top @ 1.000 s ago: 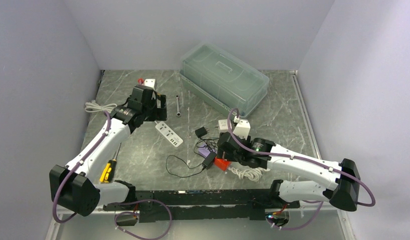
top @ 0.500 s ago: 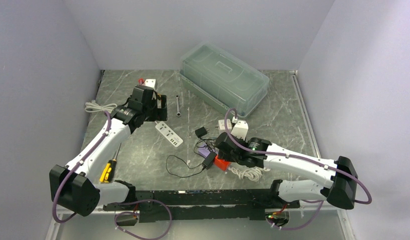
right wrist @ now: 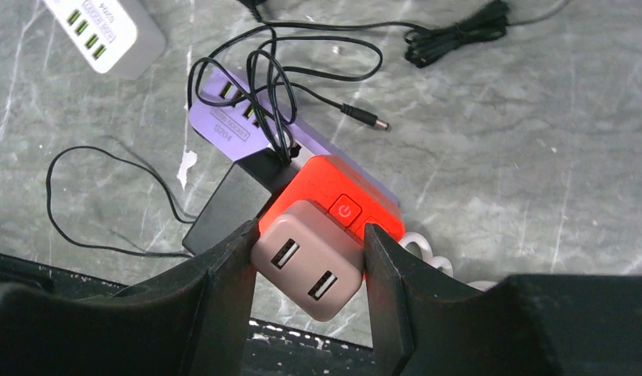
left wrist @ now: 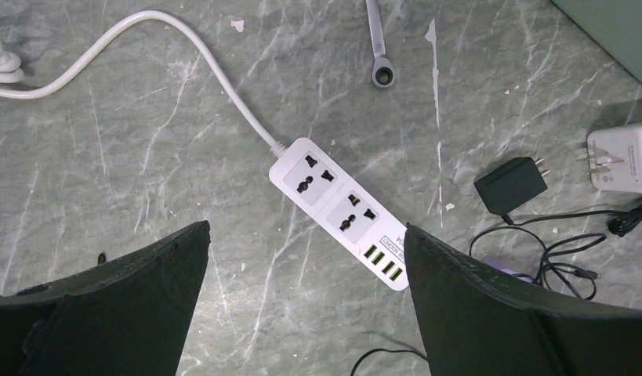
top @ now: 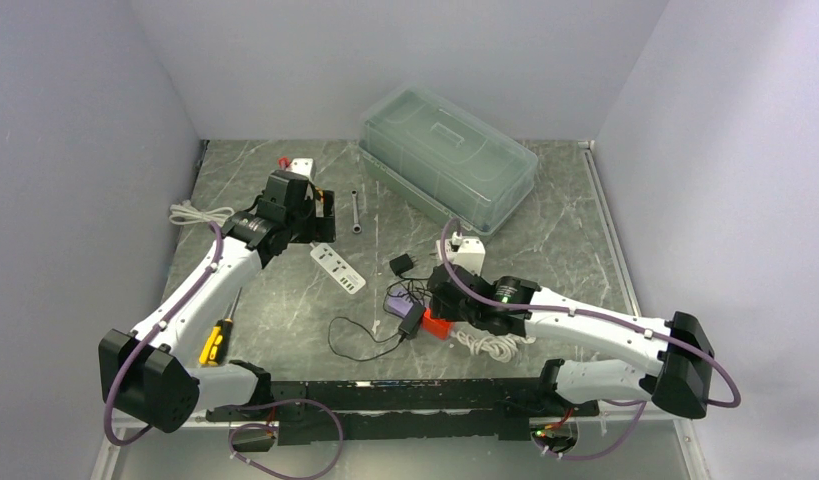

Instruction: Pull the plug off the socket

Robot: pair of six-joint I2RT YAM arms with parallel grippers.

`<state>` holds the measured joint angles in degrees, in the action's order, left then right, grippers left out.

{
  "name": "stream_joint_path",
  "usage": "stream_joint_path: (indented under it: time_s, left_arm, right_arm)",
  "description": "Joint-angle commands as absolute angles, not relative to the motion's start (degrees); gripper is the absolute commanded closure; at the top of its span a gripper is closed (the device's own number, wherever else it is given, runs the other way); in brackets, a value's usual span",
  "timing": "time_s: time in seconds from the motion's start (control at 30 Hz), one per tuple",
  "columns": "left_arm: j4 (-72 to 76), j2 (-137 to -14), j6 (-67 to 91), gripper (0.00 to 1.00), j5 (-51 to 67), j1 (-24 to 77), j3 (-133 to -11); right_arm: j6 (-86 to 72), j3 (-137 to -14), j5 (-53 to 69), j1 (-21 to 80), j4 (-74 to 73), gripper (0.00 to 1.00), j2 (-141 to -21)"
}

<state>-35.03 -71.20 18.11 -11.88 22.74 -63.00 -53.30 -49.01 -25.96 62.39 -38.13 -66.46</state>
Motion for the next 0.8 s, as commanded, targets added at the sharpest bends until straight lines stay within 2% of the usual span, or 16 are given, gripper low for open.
stream_joint_path:
  time_s: [0.0, 0.33, 0.5, 0.57, 0.7, 0.77]
  left_arm:
    - [-34.6, -71.6, 17.8, 0.03, -11.8, 23.1, -64.9]
    - [-34.9, -73.6, 18.6, 0.02, -9.9, 23.1, -65.2]
    - [-35.3, -74.4, 19.4, 0.02, -9.1, 23.1, -65.4]
    - [-35.2, -74.5, 19.4, 0.02, -8.8, 23.1, -65.2]
    - [-35.9, -74.8, 19.6, 0.02, -8.8, 23.1, -65.5]
    - [-36.2, -74.6, 19.6, 0.02, -8.0, 23.1, -65.2]
  right_arm:
    - [-46.1, -48.6, -22.8, 63.8, -27.9, 0.84, -68.8]
    - [-36.9, -56.1, -22.8, 67.7, -18.7, 0.87, -81.5]
    - [-33.3, -61.8, -24.3, 68.6, -18.5, 0.82, -88.8]
    - [-32.6, -63.7, -24.8, 68.6, -19.3, 0.72, -90.7]
    - [-30.8, -65.2, -25.9, 68.6, -19.7, 0.42, -90.9]
    - [-29.9, -65.1, -26.2, 68.5, -19.5, 0.31, -89.8]
